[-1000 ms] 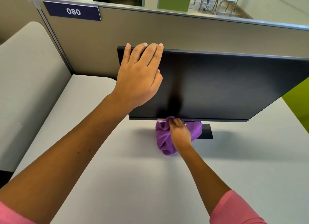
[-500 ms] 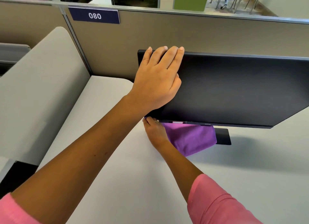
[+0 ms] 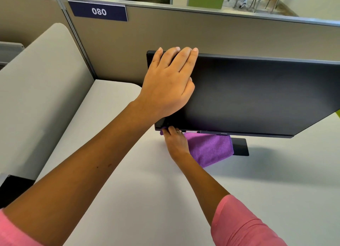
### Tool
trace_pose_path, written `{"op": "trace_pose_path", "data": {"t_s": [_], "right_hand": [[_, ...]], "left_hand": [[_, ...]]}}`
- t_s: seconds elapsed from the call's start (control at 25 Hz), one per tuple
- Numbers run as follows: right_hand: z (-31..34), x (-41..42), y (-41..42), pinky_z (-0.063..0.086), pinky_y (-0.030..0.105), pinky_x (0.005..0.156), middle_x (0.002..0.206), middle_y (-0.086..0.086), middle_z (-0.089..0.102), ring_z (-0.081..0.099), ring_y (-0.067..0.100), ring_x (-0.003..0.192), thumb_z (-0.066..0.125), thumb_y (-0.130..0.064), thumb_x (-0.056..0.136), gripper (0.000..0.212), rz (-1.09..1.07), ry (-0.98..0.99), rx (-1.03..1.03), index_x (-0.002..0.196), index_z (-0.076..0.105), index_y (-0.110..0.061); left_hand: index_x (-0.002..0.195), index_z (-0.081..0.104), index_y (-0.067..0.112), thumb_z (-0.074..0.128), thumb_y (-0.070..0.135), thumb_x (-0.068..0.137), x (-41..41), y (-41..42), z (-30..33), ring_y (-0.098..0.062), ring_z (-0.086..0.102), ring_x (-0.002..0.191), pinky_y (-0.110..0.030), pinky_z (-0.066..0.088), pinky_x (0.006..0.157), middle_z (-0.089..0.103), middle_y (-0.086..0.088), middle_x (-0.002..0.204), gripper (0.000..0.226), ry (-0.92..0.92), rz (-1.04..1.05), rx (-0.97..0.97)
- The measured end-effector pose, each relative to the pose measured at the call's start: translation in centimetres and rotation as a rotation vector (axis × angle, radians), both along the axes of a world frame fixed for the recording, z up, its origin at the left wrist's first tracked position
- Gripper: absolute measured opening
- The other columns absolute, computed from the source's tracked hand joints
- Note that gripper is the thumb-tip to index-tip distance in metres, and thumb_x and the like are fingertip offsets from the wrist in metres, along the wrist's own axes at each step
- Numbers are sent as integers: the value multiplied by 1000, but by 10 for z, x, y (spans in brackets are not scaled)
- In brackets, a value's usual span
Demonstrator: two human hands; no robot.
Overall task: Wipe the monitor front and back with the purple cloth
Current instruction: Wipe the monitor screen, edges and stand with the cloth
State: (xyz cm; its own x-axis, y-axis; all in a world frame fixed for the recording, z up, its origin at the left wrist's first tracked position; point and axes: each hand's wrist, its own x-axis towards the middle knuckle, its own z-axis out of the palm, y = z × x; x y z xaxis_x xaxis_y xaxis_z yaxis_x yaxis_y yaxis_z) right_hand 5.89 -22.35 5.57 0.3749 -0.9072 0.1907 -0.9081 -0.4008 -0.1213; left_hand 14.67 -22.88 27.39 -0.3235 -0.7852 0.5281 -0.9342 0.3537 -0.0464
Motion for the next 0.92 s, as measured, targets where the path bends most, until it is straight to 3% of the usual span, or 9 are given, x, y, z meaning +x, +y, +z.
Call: {"op": "trace_pose_path", "data": {"t_s": [0.12, 0.24, 0.4, 0.56, 0.72, 0.92], "right_hand": [[-2, -38, 1, 55, 38, 74, 105, 14, 60, 62, 32, 90, 76, 2, 68, 49, -53, 14, 97, 115, 61, -6], [0, -79, 4, 57, 37, 69, 102, 13, 61, 65, 31, 82, 77, -1, 70, 46, -153, 57, 68, 113, 64, -7], [-3, -128, 3, 52, 39, 88, 124, 11, 50, 58, 32, 104, 62, -10, 88, 47, -253, 86, 168, 132, 48, -13], [-1, -166, 3, 51, 42, 88, 124, 10, 51, 56, 34, 107, 57, -16, 93, 39, -370, 5, 193, 130, 48, -14], [0, -206, 4, 41, 52, 95, 126, 19, 51, 47, 40, 115, 41, -3, 94, 34, -390, -100, 147, 127, 51, -5], [4, -257, 0, 45, 44, 85, 121, 15, 53, 51, 37, 106, 41, -11, 98, 32, -525, -103, 204, 129, 49, -10]], "left_hand": [[148, 30, 16, 26, 31, 94, -1, 2, 0, -24, 32, 137, -45, 17, 115, 38, -3, 149, 56, -5, 5, 8], [148, 30, 15, 27, 29, 94, -2, 3, 2, -24, 32, 137, -45, 17, 116, 38, -3, 149, 55, -5, 10, 14], [147, 31, 14, 27, 27, 95, -3, 5, 3, -25, 31, 137, -46, 16, 116, 39, -4, 148, 54, 10, 18, 20], [145, 34, 13, 29, 24, 95, -9, 7, 5, -24, 30, 138, -48, 12, 116, 40, -5, 146, 52, 69, 32, 34], [142, 38, 11, 29, 24, 94, -27, 8, 6, -26, 31, 138, -49, 9, 117, 43, -6, 144, 51, 123, 100, 19], [142, 37, 9, 29, 24, 93, -67, 4, 7, -27, 30, 138, -49, 7, 117, 43, -8, 143, 53, 119, 105, 25]]}}
